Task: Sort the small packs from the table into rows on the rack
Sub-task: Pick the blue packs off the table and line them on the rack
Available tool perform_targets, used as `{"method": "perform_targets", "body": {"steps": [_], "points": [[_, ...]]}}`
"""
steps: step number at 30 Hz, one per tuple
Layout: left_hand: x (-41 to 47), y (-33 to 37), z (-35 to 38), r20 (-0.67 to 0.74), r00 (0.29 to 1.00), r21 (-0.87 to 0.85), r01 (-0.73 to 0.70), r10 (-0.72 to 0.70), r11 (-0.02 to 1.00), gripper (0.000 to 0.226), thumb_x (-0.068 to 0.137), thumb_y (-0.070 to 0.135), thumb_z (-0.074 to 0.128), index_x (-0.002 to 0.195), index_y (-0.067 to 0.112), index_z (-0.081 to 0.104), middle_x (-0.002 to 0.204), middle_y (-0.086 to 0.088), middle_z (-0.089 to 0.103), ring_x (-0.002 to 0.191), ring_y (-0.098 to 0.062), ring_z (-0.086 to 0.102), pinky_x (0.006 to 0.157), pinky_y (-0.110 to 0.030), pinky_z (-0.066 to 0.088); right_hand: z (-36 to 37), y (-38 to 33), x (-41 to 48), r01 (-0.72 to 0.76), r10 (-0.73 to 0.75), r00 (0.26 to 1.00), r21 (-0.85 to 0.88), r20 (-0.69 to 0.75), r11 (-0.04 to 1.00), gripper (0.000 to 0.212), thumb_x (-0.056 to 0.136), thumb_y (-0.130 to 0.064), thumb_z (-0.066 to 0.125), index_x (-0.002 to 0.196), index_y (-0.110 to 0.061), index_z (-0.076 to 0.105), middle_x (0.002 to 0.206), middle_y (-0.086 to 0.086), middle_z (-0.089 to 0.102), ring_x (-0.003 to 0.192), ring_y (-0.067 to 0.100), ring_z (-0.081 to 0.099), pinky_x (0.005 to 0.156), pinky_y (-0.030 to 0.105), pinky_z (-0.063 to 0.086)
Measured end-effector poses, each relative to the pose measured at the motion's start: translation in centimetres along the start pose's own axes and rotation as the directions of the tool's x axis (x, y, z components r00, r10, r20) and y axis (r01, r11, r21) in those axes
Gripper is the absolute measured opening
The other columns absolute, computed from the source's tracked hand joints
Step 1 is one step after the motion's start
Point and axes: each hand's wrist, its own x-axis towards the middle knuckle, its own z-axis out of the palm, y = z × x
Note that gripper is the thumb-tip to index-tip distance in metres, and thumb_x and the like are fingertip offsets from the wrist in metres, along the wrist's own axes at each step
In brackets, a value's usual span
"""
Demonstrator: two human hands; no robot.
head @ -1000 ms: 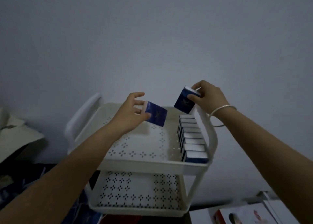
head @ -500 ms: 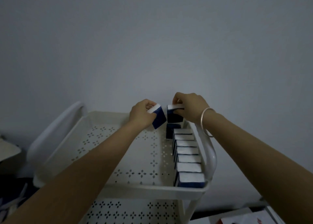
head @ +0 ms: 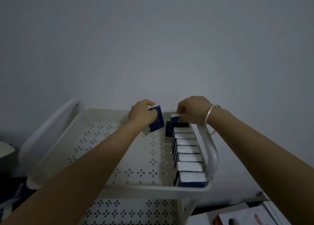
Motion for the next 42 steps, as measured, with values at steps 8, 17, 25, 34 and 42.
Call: {"method": "perform_targets", "body": {"steps": [8, 17, 25, 34, 42], "points": [[0.2, -0.5, 1.6, -0.061, 0.998, 0.013, -0.020, 0.021, 1.000, 0.045, 0.094, 0.028, 0.039, 0.054, 0.009, 0.048, 0.058, -0.010, 0.053, 0.056, -0.025, 0.047, 0.055, -0.030, 0.035, -0.5, -0.7, 1.0, 0.028, 0.010, 0.984, -0.210, 0.177, 0.977, 0.026, 0.087, -0.035, 0.049, 0.065, -0.022, 0.047, 0.085, 0.001, 0.056, 0.102, 0.024, 0.054, 0.115, 0.041, 0.021], [2.2, 0.0, 3.4, 0.505, 0.859, 0.586, -0.414, 0.086, 0.697, 0.029, 0.077, 0.041, 0.065, 0.100, 0.022, 0.066, 0.104, -0.002, 0.068, 0.087, -0.023, 0.060, 0.073, -0.032, 0.051, -0.7, -0.1, -0.2, 0.073, -0.050, 0.994, -0.244, 0.099, 0.967, 0.025, 0.094, -0.028, 0.046, 0.107, -0.032, 0.067, 0.113, -0.006, 0.062, 0.123, 0.021, 0.042, 0.118, 0.041, 0.005], [2.1, -0.3, 4.0, 0.587, 0.810, 0.455, -0.346, 0.015, 0.821, 0.054, 0.075, 0.029, 0.074, 0.125, 0.018, 0.056, 0.116, -0.006, 0.064, 0.097, -0.023, 0.060, 0.085, -0.035, 0.052, -0.8, -0.5, -0.2, 0.047, -0.027, 0.995, -0.214, 0.098, 0.976, 0.024, 0.094, -0.031, 0.049, 0.108, -0.027, 0.067, 0.113, -0.004, 0.064, 0.122, 0.020, 0.045, 0.119, 0.040, 0.005], [0.4, -0.6, 3.4, 0.169, 0.921, 0.439, -0.389, 0.351, 0.810, 0.038, 0.079, 0.034, 0.068, 0.108, 0.023, 0.046, 0.097, 0.004, 0.062, 0.082, -0.020, 0.060, 0.068, -0.034, 0.051, -0.2, -0.5, -0.3, 0.035, -0.026, 0.999, -0.244, 0.038, 0.969, 0.024, 0.090, -0.027, 0.051, 0.107, -0.023, 0.068, 0.106, -0.002, 0.065, 0.119, 0.019, 0.044, 0.118, 0.039, 0.009], [0.2, -0.7, 3.3, 0.475, 0.861, -0.163, -0.119, 0.184, 0.979, 0.028, 0.085, 0.003, 0.060, 0.112, 0.009, 0.063, 0.073, 0.003, 0.062, 0.078, -0.014, 0.060, 0.080, -0.024, 0.049, -0.6, -0.9, -0.8, 0.060, -0.050, 0.997, -0.182, 0.057, 0.982, 0.040, 0.084, -0.030, 0.064, 0.120, -0.023, 0.051, 0.116, 0.000, 0.060, 0.108, 0.021, 0.053, 0.094, 0.031, 0.036]]}}
